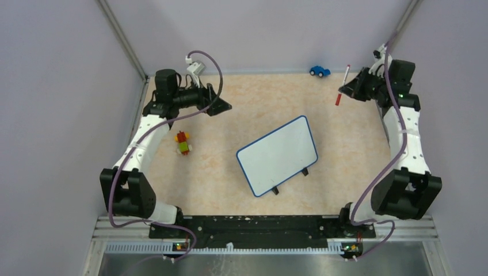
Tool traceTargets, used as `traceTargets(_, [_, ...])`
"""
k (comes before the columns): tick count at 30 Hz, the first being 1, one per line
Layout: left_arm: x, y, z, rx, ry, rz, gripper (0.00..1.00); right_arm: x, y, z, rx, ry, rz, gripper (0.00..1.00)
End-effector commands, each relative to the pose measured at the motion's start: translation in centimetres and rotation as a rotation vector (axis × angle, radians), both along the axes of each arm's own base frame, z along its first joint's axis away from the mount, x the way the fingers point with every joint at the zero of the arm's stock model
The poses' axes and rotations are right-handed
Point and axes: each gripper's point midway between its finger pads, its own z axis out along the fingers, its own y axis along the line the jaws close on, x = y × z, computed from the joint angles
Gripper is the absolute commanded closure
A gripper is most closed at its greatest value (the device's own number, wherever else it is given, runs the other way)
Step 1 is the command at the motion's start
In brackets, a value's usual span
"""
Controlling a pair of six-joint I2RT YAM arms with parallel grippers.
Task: Write a sentence on the whiteboard
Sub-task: Open the whiteboard marker at the center of the board.
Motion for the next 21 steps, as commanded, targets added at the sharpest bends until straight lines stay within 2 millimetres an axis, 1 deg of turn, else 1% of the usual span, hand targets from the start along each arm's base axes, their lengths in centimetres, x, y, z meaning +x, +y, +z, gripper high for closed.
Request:
traceTargets(1, [-1.6,-1.2,7.6,-0.115,-0.163,-0.095,0.01,-0.4,6.3,9.0,0.162,-0.224,0.127,1.00])
traceTargets(3, [-2.0,-1.5,9.1,-0.138,-0.179,-0.115,0.01,-0.9,8.7,11.2,0.211,-0.277,0.164,1.00])
traceTargets(5, [-2.4,-2.0,10.3,-0.146,-0.204,-0.129,0.01,-1.4,10.7,12.8,0.228,-0.327,0.197,1.00])
traceTargets(6, [-2.5,-2.3,10.7,-0.147,-0.213,-0.133,0.01,-2.0,12.5,13.4,0.238,-0.347,0.239,1.00])
traceTargets(9, [-2.9,-3.5,11.5,-0.159,-0.216,-0.154,0.01,-2.8,14.8,14.4,0.266,-0.387,0.265,1.00])
traceTargets(11, [-3.5,-4.9,11.9,-0.170,-0.227,-0.181,0.01,-3.0,16.1,14.6,0.289,-0.392,0.278,1.00])
traceTargets(14, [-4.6,-7.8,12.5,-0.179,-0.250,-0.248,0.01,-3.4,18.1,14.3,0.322,-0.377,0.303,1.00])
traceTargets(15, [-5.2,-9.0,12.7,-0.188,-0.242,-0.279,0.01,-3.4,18.7,14.2,0.334,-0.366,0.306,1.00])
traceTargets(18, [-5.8,-12.1,12.4,-0.191,-0.224,-0.325,0.03,-3.9,20.8,13.9,0.396,-0.328,0.354,1.00])
traceTargets(21, [-6.5,-14.4,12.1,-0.209,-0.202,-0.379,0.04,-4.6,23.0,14.0,0.461,-0.298,0.415,1.00])
